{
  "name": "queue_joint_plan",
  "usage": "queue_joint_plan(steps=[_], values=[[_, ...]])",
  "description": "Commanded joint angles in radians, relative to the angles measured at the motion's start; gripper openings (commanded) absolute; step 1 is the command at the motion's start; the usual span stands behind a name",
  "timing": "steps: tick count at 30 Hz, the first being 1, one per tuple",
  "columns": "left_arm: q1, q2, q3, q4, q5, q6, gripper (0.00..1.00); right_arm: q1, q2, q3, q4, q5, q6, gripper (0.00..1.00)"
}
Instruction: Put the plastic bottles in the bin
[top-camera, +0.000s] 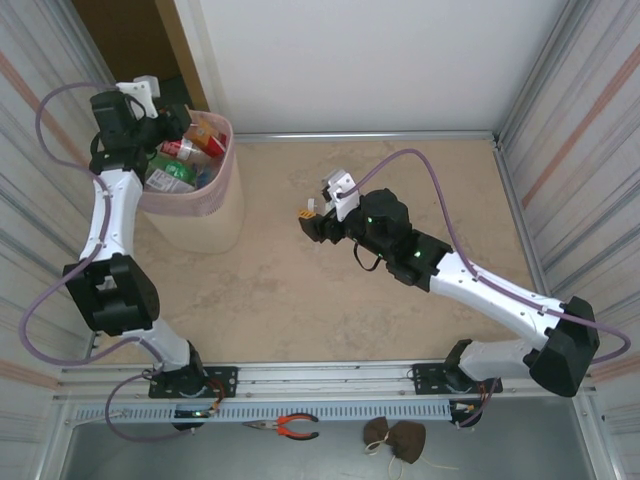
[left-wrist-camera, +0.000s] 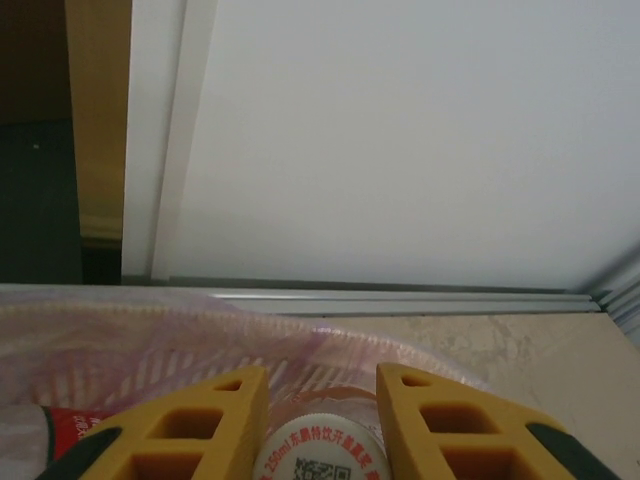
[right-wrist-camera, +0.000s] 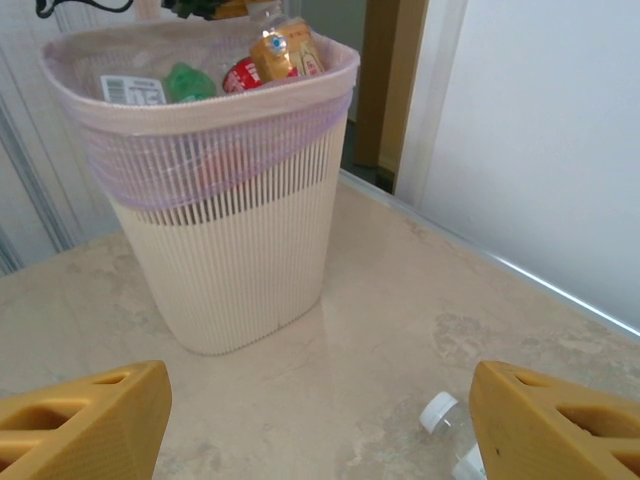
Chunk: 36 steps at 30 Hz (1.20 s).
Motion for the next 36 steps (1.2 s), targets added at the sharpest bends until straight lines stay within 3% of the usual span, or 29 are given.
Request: queue_joint_plan(steps=[1, 4, 11, 17, 20, 29, 36], values=[[-0.015, -0.014, -0.021, -0.051, 0.022, 0.029, 0.35, -0.001, -0.033, -0.007, -0.006, 0.021, 0.012, 0.78], [-0.016, -0.065, -0.084, -0.071, -0.007, 0.041, 0.47, -0.007, -0.035, -0.009, -0.007, 0.014, 0.011, 0.78], [-0.008, -0.206, -0.191, -0.114, -0.052, 0.063, 0.56, -0.019, -0.029, -0.006, -0.006, -0.008, 0.011, 0.78], [-0.008, -0.256, -0.176, -0.151, -0.077, 0.071, 0.68, -0.023, -0.029, -0.009, -0.005, -0.012, 0.017, 0.78], [-0.008, -0.246, -0.134, -0.172, -0.062, 0.072, 0.64, -0.023, -0.029, -0.007, -0.005, -0.011, 0.018, 0.78], [-0.026, -0.116, -0.017, -0.239, 0.110, 0.036, 0.41, -0.032, -0.018, 0.007, -0.022, -0.001, 0.036, 0.78], [-0.020, -0.021, -0.073, -0.241, 0.131, 0.013, 0.39, -0.060, -0.009, 0.025, -0.076, -0.002, 0.063, 0.78]])
